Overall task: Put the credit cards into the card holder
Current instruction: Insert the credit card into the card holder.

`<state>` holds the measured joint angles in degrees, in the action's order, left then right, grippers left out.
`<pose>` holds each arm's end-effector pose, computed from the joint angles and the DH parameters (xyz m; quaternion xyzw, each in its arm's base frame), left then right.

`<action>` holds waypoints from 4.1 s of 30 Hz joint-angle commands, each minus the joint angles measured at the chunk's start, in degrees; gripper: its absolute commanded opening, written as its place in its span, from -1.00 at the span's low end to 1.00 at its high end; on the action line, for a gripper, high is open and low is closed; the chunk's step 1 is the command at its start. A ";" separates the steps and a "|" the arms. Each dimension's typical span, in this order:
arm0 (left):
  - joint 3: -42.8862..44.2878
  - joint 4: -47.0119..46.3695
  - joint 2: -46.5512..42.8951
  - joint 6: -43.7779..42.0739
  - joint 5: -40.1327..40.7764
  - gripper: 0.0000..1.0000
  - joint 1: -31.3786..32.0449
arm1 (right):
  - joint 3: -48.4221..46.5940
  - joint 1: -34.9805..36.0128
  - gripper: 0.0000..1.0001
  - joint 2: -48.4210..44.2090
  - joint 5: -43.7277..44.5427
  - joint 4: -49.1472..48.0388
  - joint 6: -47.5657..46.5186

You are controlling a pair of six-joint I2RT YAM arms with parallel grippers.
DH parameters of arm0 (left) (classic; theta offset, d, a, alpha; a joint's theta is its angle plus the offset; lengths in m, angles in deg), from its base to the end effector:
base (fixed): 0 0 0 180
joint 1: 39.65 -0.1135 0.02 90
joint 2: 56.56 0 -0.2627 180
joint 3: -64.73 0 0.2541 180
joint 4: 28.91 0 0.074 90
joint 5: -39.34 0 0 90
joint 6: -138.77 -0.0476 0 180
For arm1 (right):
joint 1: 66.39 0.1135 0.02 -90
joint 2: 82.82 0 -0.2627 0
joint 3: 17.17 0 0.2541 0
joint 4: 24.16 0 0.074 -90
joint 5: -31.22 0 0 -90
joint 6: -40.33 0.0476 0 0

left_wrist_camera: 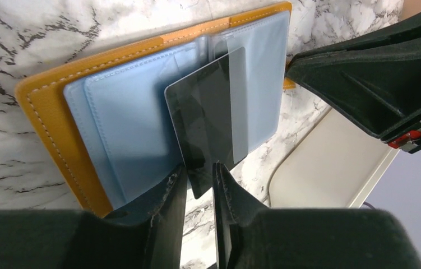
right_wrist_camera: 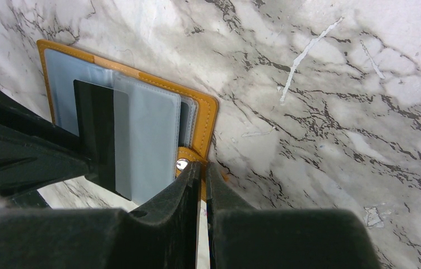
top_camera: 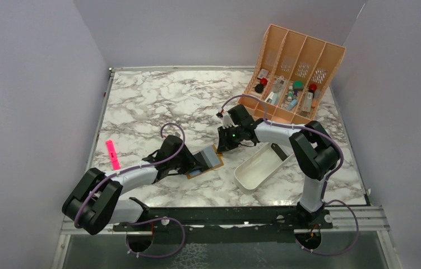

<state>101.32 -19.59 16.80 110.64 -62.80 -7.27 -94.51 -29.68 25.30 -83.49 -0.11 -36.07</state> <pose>0.1905 -0.1327 0.1263 -0.1965 0.9020 -0.3392 0.1811 0.2988 0.2476 0.1373 -0.2499 0.8994 0.3101 0.1804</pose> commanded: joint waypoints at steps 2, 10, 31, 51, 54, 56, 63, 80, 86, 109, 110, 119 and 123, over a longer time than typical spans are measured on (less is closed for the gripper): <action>0.92 3.38 -1.30 -0.60 2.10 -0.34 0.42 | -0.24 0.47 -0.74 0.72 -0.60 2.61 -0.51; 2.72 4.93 -1.72 -0.83 3.79 -0.21 0.46 | 0.28 0.46 -0.75 0.02 -0.64 2.33 -0.44; 7.38 1.76 5.24 -2.63 4.47 -0.21 2.52 | 0.40 0.44 -0.76 0.44 -1.39 2.24 -0.46; 12.56 3.25 8.27 -5.10 9.16 -0.21 5.04 | 0.49 0.44 -0.77 0.63 -1.42 2.24 -0.51; 12.50 4.57 8.03 -4.87 9.50 -0.19 5.06 | 0.40 0.47 -0.77 0.63 -1.30 2.39 -0.61; 12.46 5.24 7.63 -4.59 9.68 -0.15 5.14 | 0.33 0.49 -0.78 0.64 -1.30 2.44 -0.64; 13.07 9.81 6.07 -4.94 11.58 0.02 5.15 | -0.28 0.47 -0.77 0.78 -1.31 2.87 -0.72; 15.74 7.27 9.96 -5.78 11.37 0.04 5.67 | -0.22 0.46 -0.79 0.67 -1.25 3.07 -0.88; 17.66 7.29 10.97 -6.77 11.79 0.04 6.24 | -0.22 0.50 -0.80 0.75 -1.48 2.89 -0.74; 21.52 13.63 9.48 -11.97 10.86 0.05 7.36 | -0.79 0.46 -0.59 -7.52 9.51 4.32 0.15; 21.40 14.19 8.47 -12.15 10.81 0.06 7.23 | -1.21 0.47 -0.59 -8.10 9.91 4.81 0.84; 16.83 17.76 0.79 -15.60 8.16 0.07 2.22 | -3.34 0.83 -0.60 -9.06 2.70 6.10 10.89; 11.61 15.76 -1.25 -17.11 2.28 0.07 -3.90 | -3.41 3.47 -0.54 -9.13 7.15 5.07 11.85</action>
<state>117.98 -4.75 17.35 96.41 -54.32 -6.09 -96.15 -28.87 15.96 -77.79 4.33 -28.00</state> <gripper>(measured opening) 0.534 0.221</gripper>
